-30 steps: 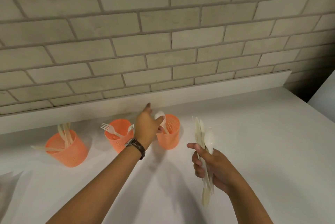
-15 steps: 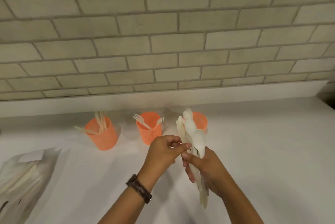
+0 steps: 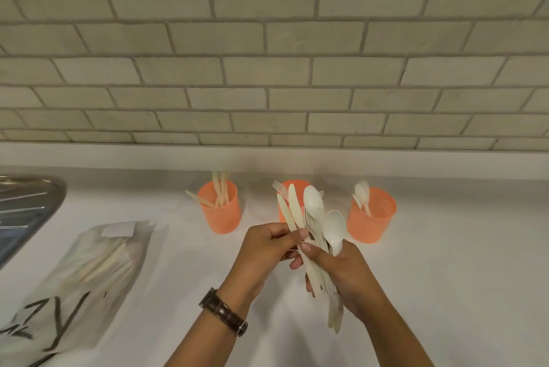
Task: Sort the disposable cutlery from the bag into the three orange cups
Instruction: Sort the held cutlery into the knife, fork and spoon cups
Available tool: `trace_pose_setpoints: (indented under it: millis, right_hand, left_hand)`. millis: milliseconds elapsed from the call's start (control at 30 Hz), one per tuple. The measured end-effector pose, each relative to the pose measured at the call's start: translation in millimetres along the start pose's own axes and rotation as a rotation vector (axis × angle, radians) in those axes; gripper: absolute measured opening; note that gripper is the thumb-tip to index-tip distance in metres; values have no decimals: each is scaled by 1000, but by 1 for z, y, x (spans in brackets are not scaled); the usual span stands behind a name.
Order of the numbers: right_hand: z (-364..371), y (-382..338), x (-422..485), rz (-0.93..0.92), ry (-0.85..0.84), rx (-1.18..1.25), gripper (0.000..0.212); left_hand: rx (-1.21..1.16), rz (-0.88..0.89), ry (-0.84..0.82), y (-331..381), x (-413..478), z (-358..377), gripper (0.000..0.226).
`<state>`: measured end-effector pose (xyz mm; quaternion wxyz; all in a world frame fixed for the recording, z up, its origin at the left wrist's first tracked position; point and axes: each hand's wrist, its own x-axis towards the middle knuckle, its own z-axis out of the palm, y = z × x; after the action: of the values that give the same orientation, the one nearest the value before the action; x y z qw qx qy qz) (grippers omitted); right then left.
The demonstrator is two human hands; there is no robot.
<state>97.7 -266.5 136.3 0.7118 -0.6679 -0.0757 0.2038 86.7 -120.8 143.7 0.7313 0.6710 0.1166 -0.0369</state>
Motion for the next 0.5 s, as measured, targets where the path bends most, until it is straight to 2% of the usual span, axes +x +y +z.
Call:
trace_pose_setpoints:
  millis: [133, 267, 367, 433, 500]
  right_hand:
    - [19, 2, 10, 49, -28, 3, 20]
    - [28, 15, 26, 117, 40, 87, 22]
    - [28, 26, 35, 117, 107, 37, 25]
    - [29, 30, 39, 110, 148, 32, 25]
    - [31, 31, 43, 119, 166, 100, 29]
  left_hand:
    - [-34, -6, 29, 6, 1, -24, 11]
    - [-103, 113, 279, 27, 22, -73, 8]
    - [21, 251, 479, 41, 47, -123, 9]
    - [169, 333, 552, 43, 67, -146, 11]
    - [297, 363, 596, 34, 88, -159, 23]
